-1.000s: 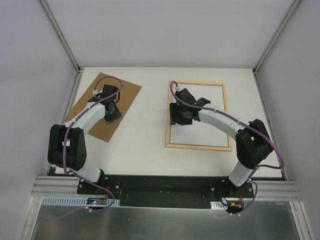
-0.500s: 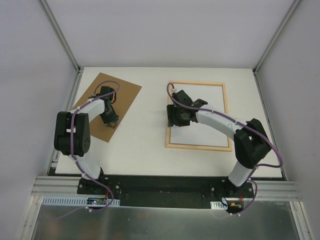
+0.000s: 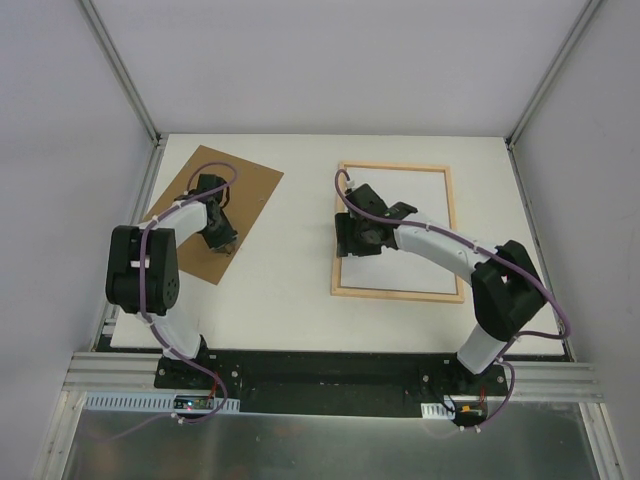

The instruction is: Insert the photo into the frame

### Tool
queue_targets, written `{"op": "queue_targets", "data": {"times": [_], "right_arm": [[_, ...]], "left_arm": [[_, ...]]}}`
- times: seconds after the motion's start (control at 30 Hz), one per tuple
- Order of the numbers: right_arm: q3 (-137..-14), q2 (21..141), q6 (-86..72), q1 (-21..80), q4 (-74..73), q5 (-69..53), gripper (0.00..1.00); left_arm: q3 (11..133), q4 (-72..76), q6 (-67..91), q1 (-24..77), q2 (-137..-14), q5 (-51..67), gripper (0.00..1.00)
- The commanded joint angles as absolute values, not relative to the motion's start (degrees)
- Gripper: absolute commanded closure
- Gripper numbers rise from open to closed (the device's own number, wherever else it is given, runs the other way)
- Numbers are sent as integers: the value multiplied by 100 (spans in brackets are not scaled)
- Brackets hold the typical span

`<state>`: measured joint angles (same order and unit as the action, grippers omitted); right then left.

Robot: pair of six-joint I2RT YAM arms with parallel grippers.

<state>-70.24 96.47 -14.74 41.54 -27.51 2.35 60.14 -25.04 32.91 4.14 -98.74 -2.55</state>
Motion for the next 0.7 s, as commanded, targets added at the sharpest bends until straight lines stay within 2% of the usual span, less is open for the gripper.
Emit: {"op": "queue_targets", "data": {"times": [0.0, 0.37, 0.67], "right_arm": [[-6908, 9378, -1450, 4201, -2654, 299, 41], [-6733, 9238, -1494, 4228, -2619, 351, 41], [-6522, 9027, -1503, 4236, -2646, 492, 41]], "left_arm": [[5652, -2321, 3454, 387, -9791, 148, 79], [5089, -1978, 3779, 773, -9352, 457, 81], [5264, -1925, 4095, 1766, -9465, 343, 82]]}}
